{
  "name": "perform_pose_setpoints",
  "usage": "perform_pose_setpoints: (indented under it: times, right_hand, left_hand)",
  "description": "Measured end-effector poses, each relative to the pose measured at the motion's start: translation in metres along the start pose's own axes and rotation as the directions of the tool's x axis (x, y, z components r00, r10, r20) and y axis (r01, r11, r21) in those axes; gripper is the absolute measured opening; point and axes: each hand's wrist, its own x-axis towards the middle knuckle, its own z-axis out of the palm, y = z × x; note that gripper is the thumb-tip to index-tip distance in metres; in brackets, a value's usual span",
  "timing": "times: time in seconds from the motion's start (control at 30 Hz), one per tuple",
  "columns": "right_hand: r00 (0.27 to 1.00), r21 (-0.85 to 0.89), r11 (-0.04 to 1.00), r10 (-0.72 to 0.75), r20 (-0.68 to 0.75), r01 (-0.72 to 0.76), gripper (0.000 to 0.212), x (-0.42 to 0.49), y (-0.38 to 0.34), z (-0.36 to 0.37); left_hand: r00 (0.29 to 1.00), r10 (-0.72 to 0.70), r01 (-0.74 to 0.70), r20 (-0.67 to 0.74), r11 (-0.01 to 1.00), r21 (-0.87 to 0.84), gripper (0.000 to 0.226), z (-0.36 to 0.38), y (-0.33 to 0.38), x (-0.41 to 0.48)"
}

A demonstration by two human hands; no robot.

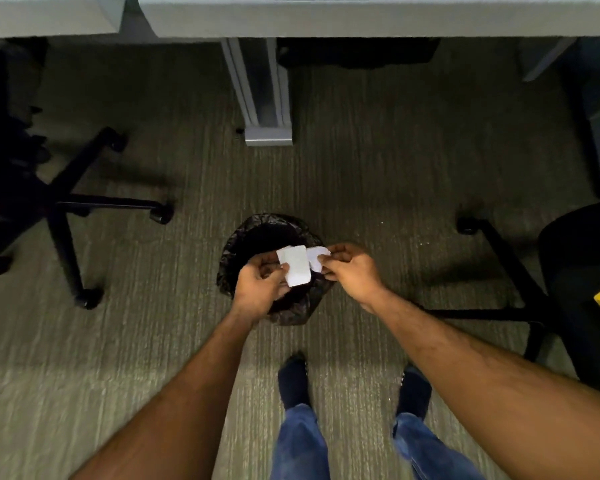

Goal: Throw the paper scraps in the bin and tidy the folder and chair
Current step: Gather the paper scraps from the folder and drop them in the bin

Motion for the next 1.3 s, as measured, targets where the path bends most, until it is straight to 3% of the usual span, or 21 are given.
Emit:
perform_pose_setpoints:
  times: [0.1, 0.33, 0.47, 0.6, 0.93, 1.13, 1.3]
  right_hand:
    - [0.999, -0.034, 0.999, 0.017, 0.028, -0.016, 0.016, 0.014, 0.002, 0.021]
    - [1.000, -0.211, 0.978, 0.004, 0.020, 0.000, 0.017, 0.043, 0.012, 0.051]
    - [0.999, -0.395, 0.918, -0.019, 0.027, 0.028, 0.039, 0.055, 0.025, 0.064]
    - [0.997, -0.540, 0.839, -0.049, 0.053, 0.070, 0.038, 0.059, 0.035, 0.065]
    - [0.998, -0.443, 0.895, 0.056, 0.012, -0.045, 0.033, 0.042, 0.037, 0.035]
    - [0.999, -0.374, 0.926, 0.039, -0.035, -0.049, 0.024, 0.019, 0.026, -0.001]
    - [0.998, -0.414, 0.910, -0.008, -0.056, -0.016, 0.021, -0.010, 0.012, -0.044]
  left_hand:
    - [0.998, -0.017, 0.018, -0.056, 1.000, 0.013, 0.032, -0.018, -0.003, 0.007]
    - [0.985, 0.028, 0.013, -0.170, 0.971, 0.237, 0.036, -0.055, -0.007, 0.032]
    - [0.984, 0.005, 0.045, -0.179, 0.962, 0.270, 0.034, -0.062, -0.008, 0.045]
    - [0.990, 0.018, 0.041, -0.143, 0.915, 0.402, 0.037, -0.069, -0.013, 0.047]
    - [0.998, 0.034, 0.000, -0.051, 0.827, 0.562, 0.038, -0.062, -0.013, 0.035]
    - [0.999, 0.038, -0.036, 0.010, 0.791, 0.611, 0.034, -0.035, -0.003, 0.018]
    - [0.992, 0.062, -0.118, 0.111, 0.773, 0.624, 0.028, 0.000, 0.007, -0.003]
